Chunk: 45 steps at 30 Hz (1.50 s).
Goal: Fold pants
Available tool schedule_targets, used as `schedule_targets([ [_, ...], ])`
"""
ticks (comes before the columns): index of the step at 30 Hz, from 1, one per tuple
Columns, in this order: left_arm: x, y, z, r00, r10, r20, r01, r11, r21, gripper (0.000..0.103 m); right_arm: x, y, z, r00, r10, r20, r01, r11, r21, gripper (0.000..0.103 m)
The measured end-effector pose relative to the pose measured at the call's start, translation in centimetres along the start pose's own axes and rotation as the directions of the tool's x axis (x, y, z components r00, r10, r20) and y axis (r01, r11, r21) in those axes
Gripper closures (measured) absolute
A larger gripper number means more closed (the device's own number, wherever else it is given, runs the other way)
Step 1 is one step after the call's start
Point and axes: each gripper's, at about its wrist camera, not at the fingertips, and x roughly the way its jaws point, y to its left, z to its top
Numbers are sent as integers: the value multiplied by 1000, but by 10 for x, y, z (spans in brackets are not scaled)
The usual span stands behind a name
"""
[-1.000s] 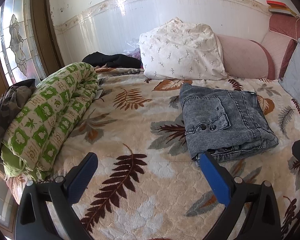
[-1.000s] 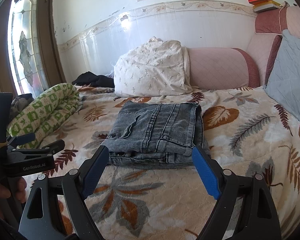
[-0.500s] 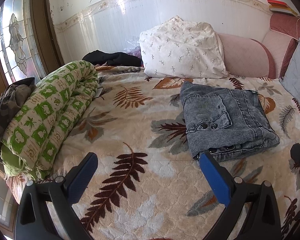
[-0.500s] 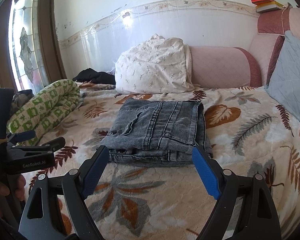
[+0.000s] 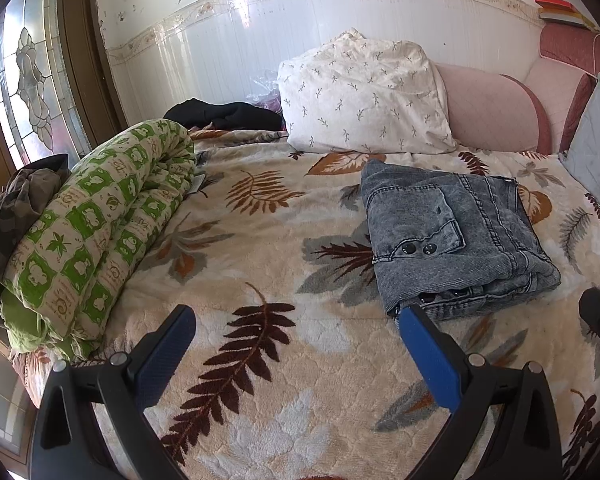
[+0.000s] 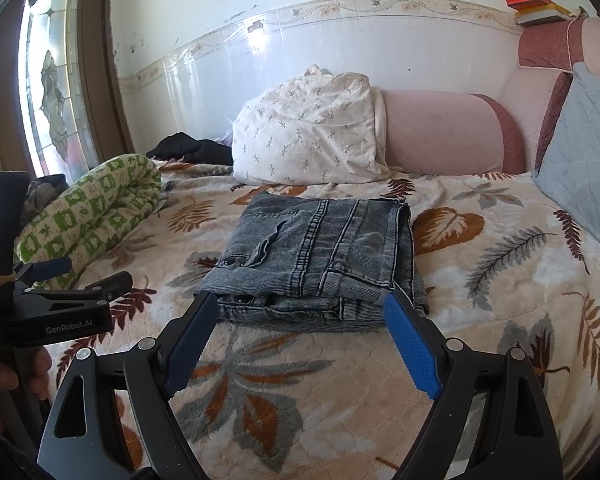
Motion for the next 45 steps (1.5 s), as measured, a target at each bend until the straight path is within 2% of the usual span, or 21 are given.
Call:
schedule_targets([
  [32,16,1,-10,999,-17,-43,17,1000,9,0,3,8,-3,1000,2,-13,-2,998,-60,18],
  [35,28,2,-1,995,-54,-85,55,998,10,0,9,-4,6,1000,4,-30,-5,1000,-9,18],
  [38,43,12,22,991,-66,-116,68,998,10,0,24,-31,30,997,42,-69,-34,994,105,17],
  [41,59,23,47,991,-66,-115,68,998,10,0,47,-64,57,994,47,-98,-29,983,180,12],
  [43,75,25,63,988,-78,-131,80,997,10,0,79,-92,70,980,75,-184,-28,968,248,12],
  [45,99,20,74,970,-148,-193,154,988,18,0,108,-112,72,956,100,-275,-10,950,311,12],
])
